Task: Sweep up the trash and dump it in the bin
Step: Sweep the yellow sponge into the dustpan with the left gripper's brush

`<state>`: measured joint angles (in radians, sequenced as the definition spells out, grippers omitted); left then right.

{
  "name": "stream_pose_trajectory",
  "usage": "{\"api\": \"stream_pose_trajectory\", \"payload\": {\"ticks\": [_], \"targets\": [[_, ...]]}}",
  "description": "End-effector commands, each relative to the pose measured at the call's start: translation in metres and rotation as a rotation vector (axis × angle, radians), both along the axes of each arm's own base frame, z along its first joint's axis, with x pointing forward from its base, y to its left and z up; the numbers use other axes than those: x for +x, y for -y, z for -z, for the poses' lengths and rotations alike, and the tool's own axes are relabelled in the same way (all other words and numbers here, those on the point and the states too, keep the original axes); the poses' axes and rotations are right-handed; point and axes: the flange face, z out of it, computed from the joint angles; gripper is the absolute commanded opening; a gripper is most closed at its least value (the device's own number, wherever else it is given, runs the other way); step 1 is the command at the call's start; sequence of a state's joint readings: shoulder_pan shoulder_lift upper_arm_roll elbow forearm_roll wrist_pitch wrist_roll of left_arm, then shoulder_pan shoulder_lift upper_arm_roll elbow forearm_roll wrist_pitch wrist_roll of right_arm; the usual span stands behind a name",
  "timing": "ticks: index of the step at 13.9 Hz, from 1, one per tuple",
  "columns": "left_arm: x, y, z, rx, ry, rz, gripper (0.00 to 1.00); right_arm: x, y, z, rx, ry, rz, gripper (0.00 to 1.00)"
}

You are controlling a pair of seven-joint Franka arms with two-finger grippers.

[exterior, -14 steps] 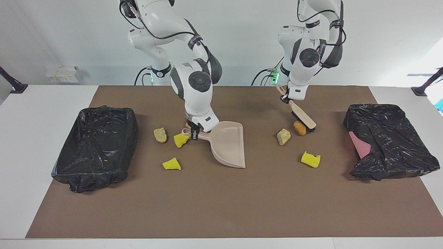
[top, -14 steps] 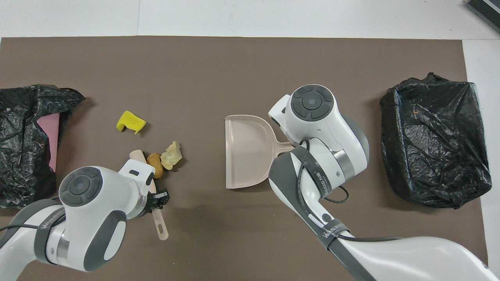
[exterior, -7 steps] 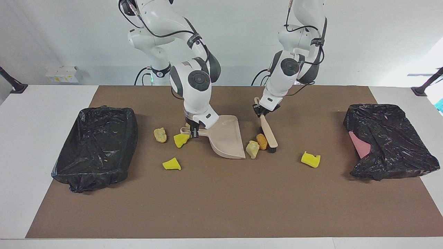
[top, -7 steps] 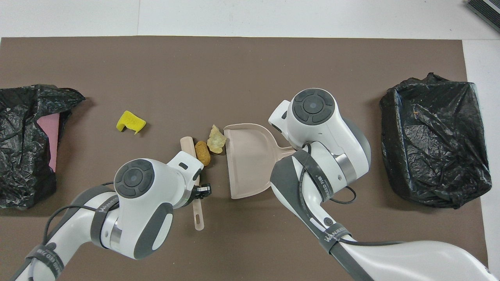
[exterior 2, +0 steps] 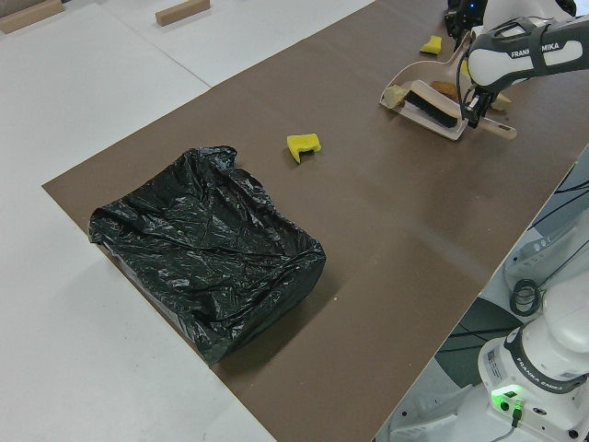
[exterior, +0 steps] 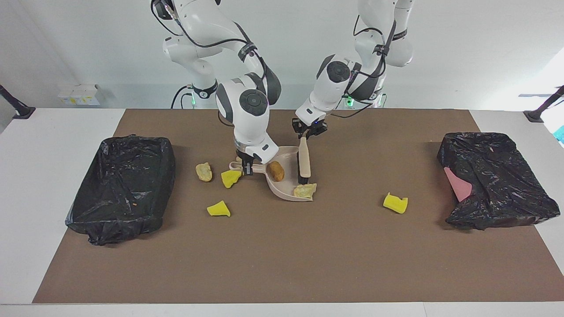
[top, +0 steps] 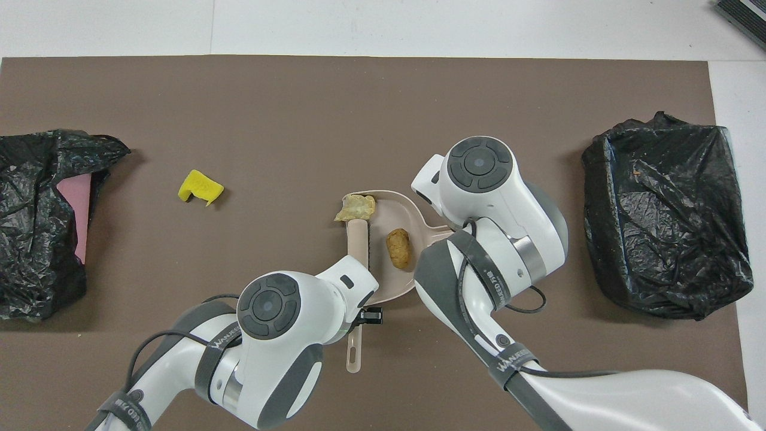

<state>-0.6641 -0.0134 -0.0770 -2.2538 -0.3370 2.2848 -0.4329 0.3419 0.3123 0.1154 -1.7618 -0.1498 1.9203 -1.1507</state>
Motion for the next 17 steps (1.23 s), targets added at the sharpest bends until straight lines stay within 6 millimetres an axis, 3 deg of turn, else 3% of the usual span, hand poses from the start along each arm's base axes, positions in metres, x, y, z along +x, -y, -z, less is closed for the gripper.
{"api": "stream_pose_trajectory", "payload": {"ticks": [1,4,9,14,17], "targets": [[0.016,-0.010,-0.028,-0.032,0.002,-0.022,0.00,-0.008,0.005,-0.002,-0.012,-0.008,-0.029,0.00],[0.042,-0.052,-0.041,-0.022,-0.001,-0.109,0.00,-0.007,0.005,-0.003,-0.013,-0.007,-0.022,0.00],[0.094,-0.146,-0.040,0.094,0.035,-0.217,0.00,-0.006,0.005,-0.006,-0.013,-0.006,-0.022,0.00],[0.134,-0.253,-0.038,0.224,0.105,-0.268,0.00,-0.005,0.006,-0.007,-0.012,-0.004,-0.020,0.00],[0.148,-0.330,-0.016,0.231,0.090,-0.167,0.00,-0.005,0.006,-0.008,-0.011,-0.002,-0.020,0.00]]}}
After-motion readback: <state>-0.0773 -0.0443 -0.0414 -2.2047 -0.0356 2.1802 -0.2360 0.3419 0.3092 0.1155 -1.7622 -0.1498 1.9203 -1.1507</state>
